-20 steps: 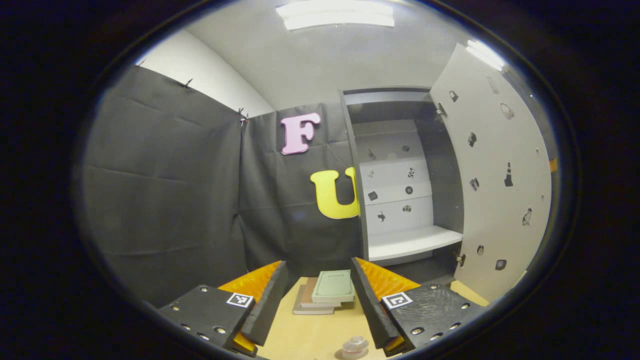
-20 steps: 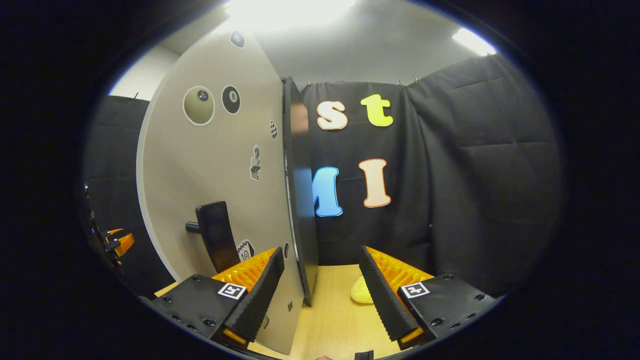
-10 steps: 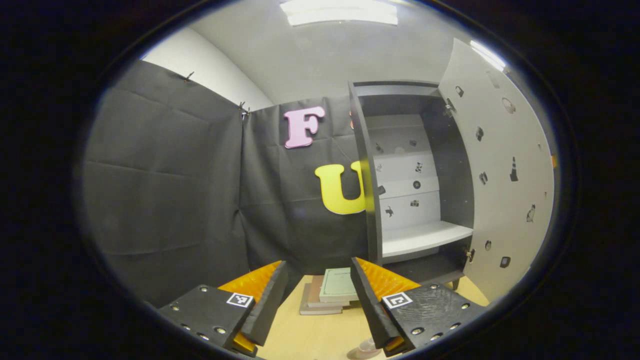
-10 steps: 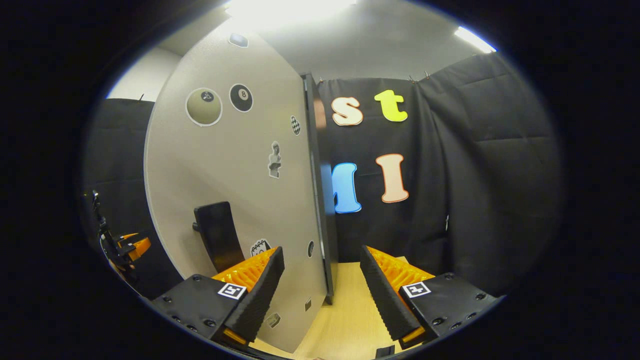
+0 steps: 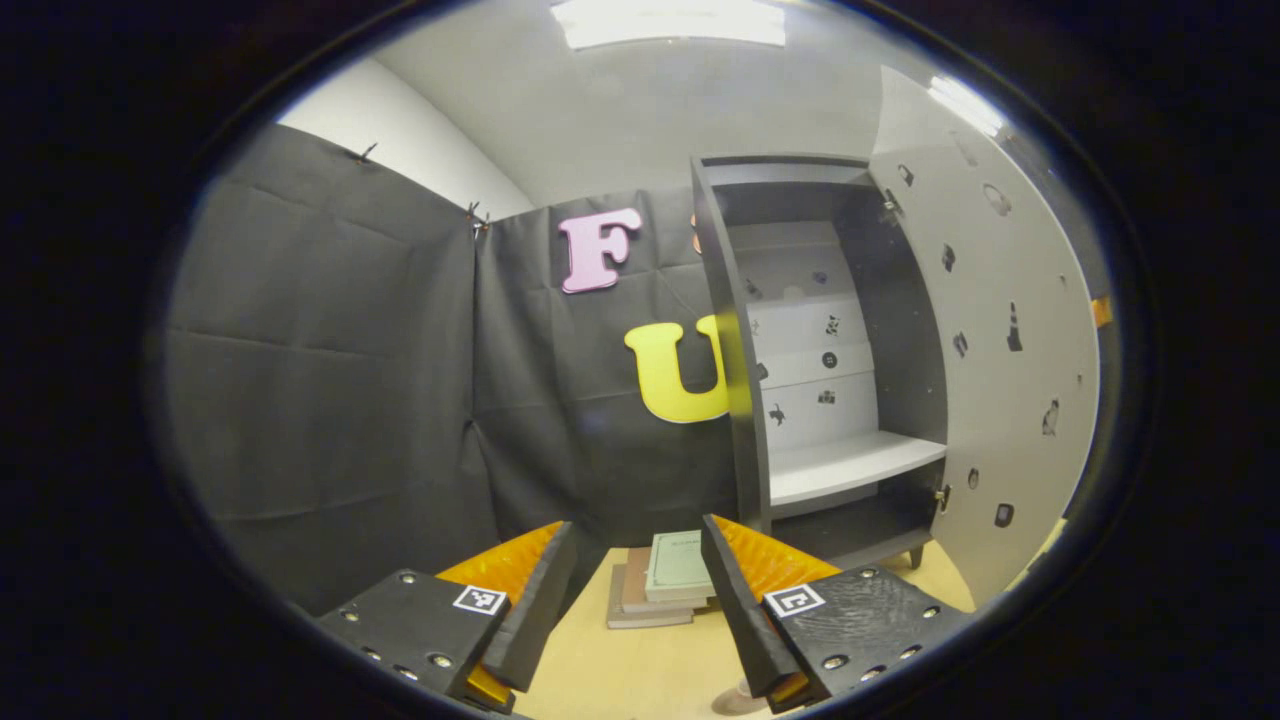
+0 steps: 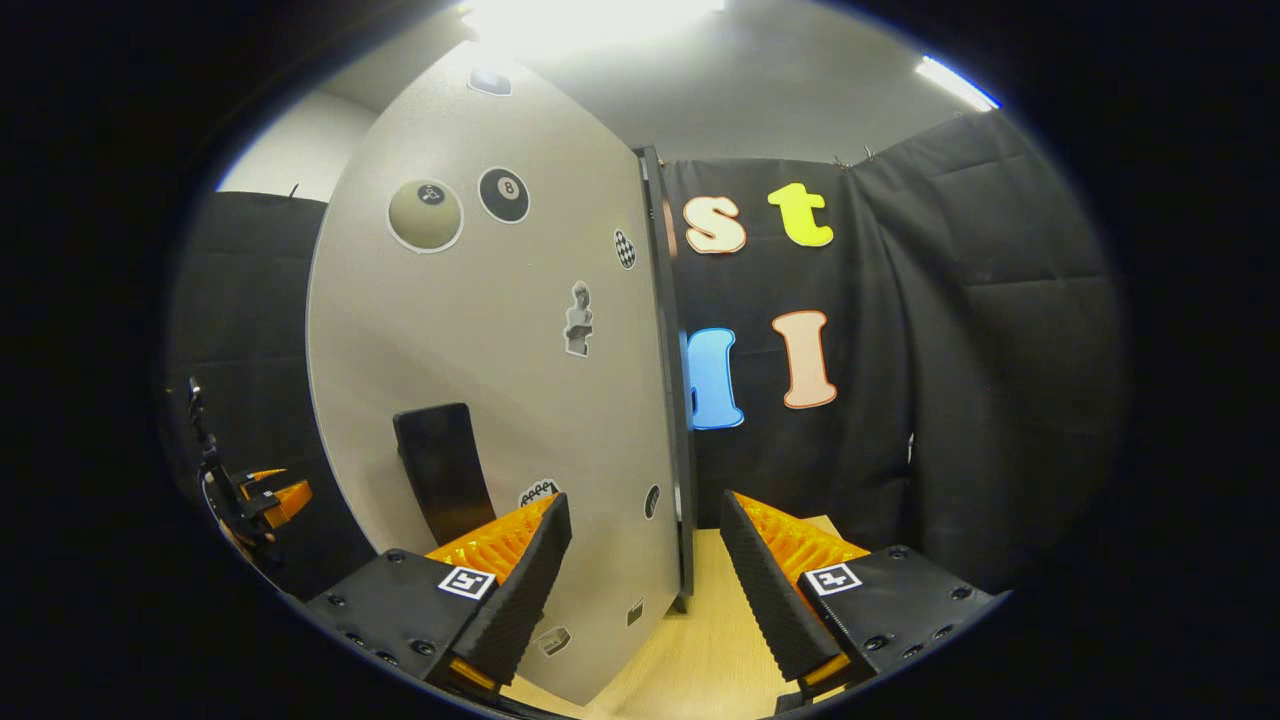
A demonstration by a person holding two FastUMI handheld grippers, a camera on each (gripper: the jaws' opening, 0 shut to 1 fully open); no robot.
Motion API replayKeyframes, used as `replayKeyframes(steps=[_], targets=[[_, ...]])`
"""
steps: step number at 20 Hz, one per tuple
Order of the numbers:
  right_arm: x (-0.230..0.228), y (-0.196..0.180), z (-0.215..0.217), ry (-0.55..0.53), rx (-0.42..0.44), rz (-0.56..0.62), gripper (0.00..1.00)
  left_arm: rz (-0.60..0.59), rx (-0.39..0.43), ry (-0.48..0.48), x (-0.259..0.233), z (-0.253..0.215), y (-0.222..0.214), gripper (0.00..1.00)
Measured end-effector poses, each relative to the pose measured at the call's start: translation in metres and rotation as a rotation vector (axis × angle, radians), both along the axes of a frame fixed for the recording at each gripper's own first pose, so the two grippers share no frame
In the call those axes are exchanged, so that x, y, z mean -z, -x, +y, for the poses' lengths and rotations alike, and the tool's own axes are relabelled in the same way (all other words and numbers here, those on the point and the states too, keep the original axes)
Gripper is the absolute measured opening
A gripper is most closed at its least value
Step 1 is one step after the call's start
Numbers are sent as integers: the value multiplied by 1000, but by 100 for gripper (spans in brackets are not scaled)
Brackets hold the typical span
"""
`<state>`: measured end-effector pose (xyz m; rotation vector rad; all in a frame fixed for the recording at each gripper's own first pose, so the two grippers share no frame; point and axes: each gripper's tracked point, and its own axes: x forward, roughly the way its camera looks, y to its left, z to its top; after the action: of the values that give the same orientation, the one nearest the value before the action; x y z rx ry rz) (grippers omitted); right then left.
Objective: Open the cabinet door with the right hand, grasp the bottle in the cabinet with the left hand and place it on the coaster, then close the cabinet door with the right hand.
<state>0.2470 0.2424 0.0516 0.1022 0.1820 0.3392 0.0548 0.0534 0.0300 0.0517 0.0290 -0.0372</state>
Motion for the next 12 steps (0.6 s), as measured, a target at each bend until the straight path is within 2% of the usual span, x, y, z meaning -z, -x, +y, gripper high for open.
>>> replayKeyframes(steps=[2,4,5,6,12], targets=[[-2,0,8,18,-11,-4,96,-1,15,4,1,-4,1,76],[-3,-1,19,38,-30,-11,96,-2,25,5,1,-5,5,81],[-4,-2,26,44,-43,-12,96,-1,30,7,1,-7,6,81],[-3,-3,34,49,-57,-12,96,1,33,8,3,-6,7,75],[-4,-10,81,66,-137,-14,96,14,9,14,6,11,13,75]])
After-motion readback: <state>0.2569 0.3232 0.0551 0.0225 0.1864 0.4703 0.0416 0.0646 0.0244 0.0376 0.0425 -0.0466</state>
